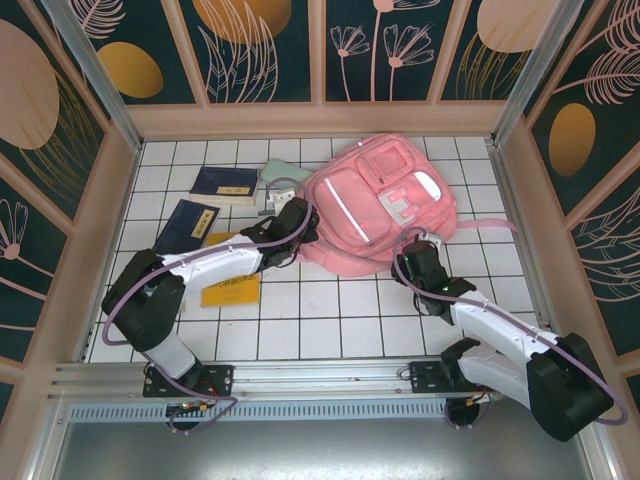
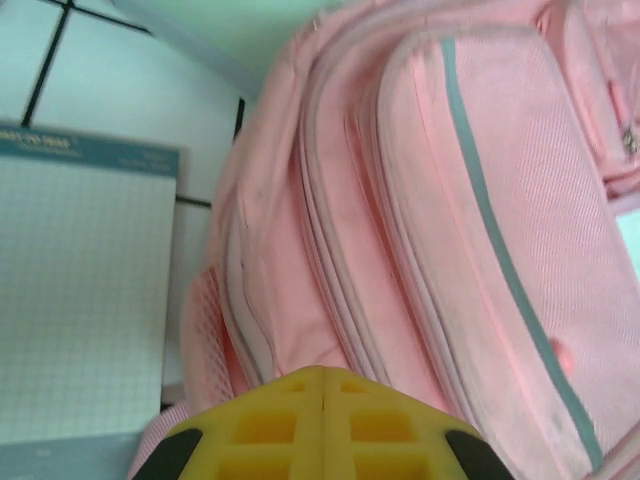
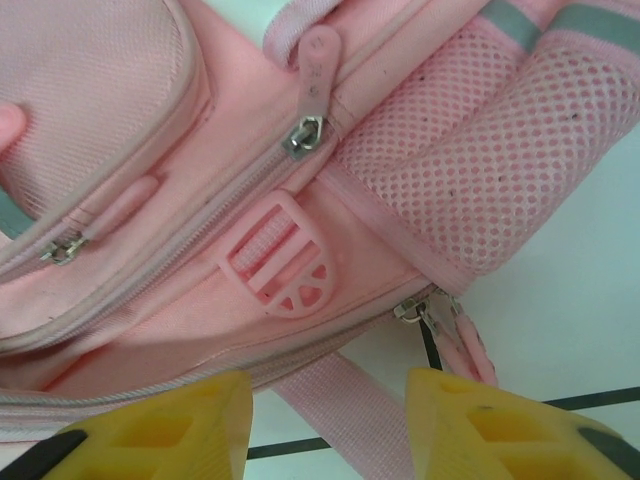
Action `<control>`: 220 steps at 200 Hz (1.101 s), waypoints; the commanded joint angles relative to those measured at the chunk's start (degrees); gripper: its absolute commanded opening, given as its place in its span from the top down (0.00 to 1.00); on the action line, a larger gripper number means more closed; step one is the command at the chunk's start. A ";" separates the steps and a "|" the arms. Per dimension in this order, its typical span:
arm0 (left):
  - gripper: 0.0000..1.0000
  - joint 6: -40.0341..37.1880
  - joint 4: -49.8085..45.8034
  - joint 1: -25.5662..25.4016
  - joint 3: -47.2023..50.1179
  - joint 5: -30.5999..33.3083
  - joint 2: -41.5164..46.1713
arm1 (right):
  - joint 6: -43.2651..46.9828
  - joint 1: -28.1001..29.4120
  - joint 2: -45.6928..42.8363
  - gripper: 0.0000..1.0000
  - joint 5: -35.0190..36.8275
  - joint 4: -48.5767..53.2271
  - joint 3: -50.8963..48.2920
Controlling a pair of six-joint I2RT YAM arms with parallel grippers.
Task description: Pack the student bag
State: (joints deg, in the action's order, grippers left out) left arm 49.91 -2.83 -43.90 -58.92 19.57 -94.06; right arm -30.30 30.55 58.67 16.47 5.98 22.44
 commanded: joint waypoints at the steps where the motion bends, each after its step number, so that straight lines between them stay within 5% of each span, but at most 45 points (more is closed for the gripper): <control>1: 1.00 -1.40 -0.48 0.22 -0.14 -3.11 1.16 | 0.42 0.48 1.04 0.55 0.64 -0.37 0.80; 38: 0.67 5.74 4.61 -0.41 4.23 -17.14 1.16 | 0.07 0.48 0.65 0.55 0.91 -0.57 0.85; 121: 0.34 11.10 0.55 -4.67 0.98 -16.85 -3.58 | -0.62 0.48 -1.31 0.52 1.83 0.34 0.89; 188: 0.31 11.05 -2.18 -5.62 -3.93 -13.53 -14.69 | -0.81 0.48 -4.19 0.50 2.15 1.63 0.43; 220: 0.46 10.28 -2.35 -5.62 -3.55 -12.45 -18.20 | -0.80 0.47 -4.21 0.49 2.26 1.93 0.42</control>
State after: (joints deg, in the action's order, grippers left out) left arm 60.34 -1.63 -49.21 -63.83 6.96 -107.35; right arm -30.52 30.55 55.40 17.12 6.55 22.44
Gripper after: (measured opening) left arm 0.598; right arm 0.506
